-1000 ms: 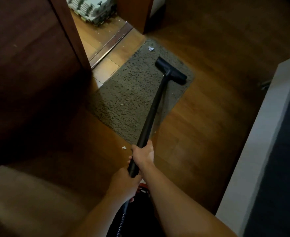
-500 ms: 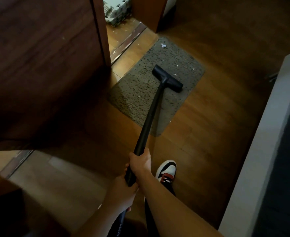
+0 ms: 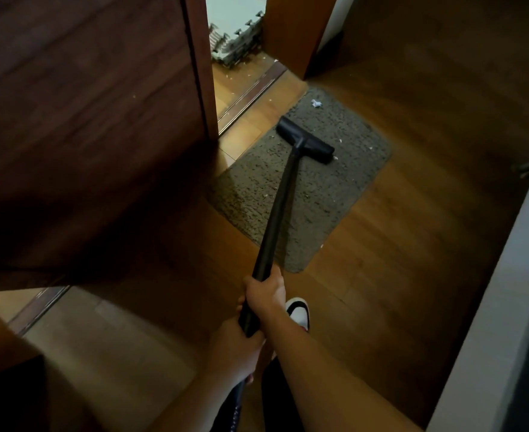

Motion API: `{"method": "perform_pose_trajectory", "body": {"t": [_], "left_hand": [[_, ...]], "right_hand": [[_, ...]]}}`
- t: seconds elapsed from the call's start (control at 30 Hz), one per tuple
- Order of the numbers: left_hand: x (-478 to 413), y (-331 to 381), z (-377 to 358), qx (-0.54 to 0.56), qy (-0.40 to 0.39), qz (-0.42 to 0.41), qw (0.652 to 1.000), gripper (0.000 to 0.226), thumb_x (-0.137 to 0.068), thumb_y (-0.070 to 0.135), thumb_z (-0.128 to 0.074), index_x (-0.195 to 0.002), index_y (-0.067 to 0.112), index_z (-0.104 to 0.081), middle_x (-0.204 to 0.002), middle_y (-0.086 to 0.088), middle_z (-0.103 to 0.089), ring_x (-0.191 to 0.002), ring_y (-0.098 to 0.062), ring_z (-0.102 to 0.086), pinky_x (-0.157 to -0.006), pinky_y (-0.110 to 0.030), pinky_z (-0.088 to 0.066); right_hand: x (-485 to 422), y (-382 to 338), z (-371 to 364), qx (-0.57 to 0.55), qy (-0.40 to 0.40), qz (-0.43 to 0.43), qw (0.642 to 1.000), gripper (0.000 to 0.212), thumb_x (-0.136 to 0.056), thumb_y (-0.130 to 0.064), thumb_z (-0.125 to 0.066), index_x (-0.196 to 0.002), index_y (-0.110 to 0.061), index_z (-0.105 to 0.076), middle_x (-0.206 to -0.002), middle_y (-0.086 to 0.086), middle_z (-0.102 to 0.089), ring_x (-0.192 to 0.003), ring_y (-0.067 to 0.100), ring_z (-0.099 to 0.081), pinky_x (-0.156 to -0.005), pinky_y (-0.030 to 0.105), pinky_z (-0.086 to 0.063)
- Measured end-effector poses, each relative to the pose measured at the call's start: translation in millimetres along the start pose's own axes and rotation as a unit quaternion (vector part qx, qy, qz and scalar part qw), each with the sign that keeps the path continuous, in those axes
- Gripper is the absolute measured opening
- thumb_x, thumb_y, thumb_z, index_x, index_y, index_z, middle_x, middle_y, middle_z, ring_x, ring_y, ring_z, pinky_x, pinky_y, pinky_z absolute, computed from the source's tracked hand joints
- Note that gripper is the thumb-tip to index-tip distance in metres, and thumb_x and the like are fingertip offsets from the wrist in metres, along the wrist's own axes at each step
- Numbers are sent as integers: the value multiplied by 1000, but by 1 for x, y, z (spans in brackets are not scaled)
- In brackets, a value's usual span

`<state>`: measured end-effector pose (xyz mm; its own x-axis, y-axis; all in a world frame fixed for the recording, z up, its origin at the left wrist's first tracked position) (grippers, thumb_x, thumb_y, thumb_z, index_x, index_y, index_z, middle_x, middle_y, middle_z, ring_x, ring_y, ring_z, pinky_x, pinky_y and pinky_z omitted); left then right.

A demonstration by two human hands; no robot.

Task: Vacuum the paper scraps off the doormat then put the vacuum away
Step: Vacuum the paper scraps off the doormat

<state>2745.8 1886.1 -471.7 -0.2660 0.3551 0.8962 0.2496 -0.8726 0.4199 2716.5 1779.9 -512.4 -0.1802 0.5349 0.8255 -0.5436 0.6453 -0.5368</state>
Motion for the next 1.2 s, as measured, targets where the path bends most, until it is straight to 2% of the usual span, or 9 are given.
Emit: {"method": "perform_pose_trajectory", "body": {"t": [0.2, 0.33, 0.53, 0.7, 0.8, 0.93, 1.2], "left_hand": [[-41, 74, -12, 2, 15, 2, 1000, 21, -94, 29, -62, -87, 10, -62, -55, -2, -56, -40, -17, -51, -45, -28, -45], [-67, 118, -19, -10, 19, 1, 1000, 17, -89, 28, -64, -83, 13, -63, -62, -4, -58, -56, -23, -56, -58, -35, -50], [-98, 162, -23, -6, 21, 9, 1000, 18, -93, 26, -62, -80, 14, -61, -61, -3, -58, -51, -20, -54, -55, -32, -49], [-118, 184, -24, -14, 40, 12, 999, 15, -91, 25, -64, -81, 15, -61, -66, -4, -60, -55, -22, -57, -59, -35, -54], [-121, 191, -23, -11, 38, 13, 999, 12, -92, 23, -63, -86, 12, -61, -64, -6, -61, -49, -20, -57, -53, -31, -52], [-112, 184, -20, -7, 36, 7, 999, 13, -92, 21, -63, -84, 11, -61, -61, -5, -60, -47, -18, -55, -53, -30, -50], [-68, 117, -5, -15, 26, -1, 1000, 14, -93, 22, -61, -84, 12, -62, -58, -3, -58, -46, -17, -54, -51, -29, -48]], "right_hand": [[-58, -59, 30, 3, 4, 5, 1000, 32, -96, -10, -61, -122, -18, -44, -85, 12, -63, -49, 14, -60, -48, 28, -52], [-91, -94, 47, -10, 14, 0, 1000, 36, -95, -8, -62, -123, -19, -42, -86, 13, -62, -47, 15, -58, -49, 28, -52], [-125, -134, 60, -12, 7, 0, 1000, 36, -96, -7, -61, -123, -19, -40, -89, 16, -61, -47, 16, -57, -46, 28, -52], [-142, -155, 67, -17, 12, 4, 1000, 33, -96, -8, -61, -119, -20, -41, -88, 14, -60, -48, 17, -58, -46, 28, -53], [-146, -161, 68, -14, 17, 7, 1000, 33, -96, -7, -61, -121, -18, -41, -86, 13, -59, -49, 17, -58, -45, 28, -53], [-138, -155, 62, -5, 21, 2, 1000, 34, -97, -9, -62, -122, -19, -41, -87, 12, -59, -50, 16, -59, -45, 27, -53], [-85, -101, 36, 4, 12, -16, 1000, 35, -96, -12, -62, -120, -22, -39, -99, 14, -62, -56, 16, -62, -48, 27, -53]]}}
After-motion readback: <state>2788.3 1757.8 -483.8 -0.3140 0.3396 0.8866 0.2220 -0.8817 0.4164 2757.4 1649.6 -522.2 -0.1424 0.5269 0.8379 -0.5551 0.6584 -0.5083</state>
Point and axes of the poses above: each hand's wrist, its own x-axis away from the middle knuckle, its own z-axis out of the back of the hand, y = z × x, the point moved 5 cm from there along -x, towards the middle knuckle
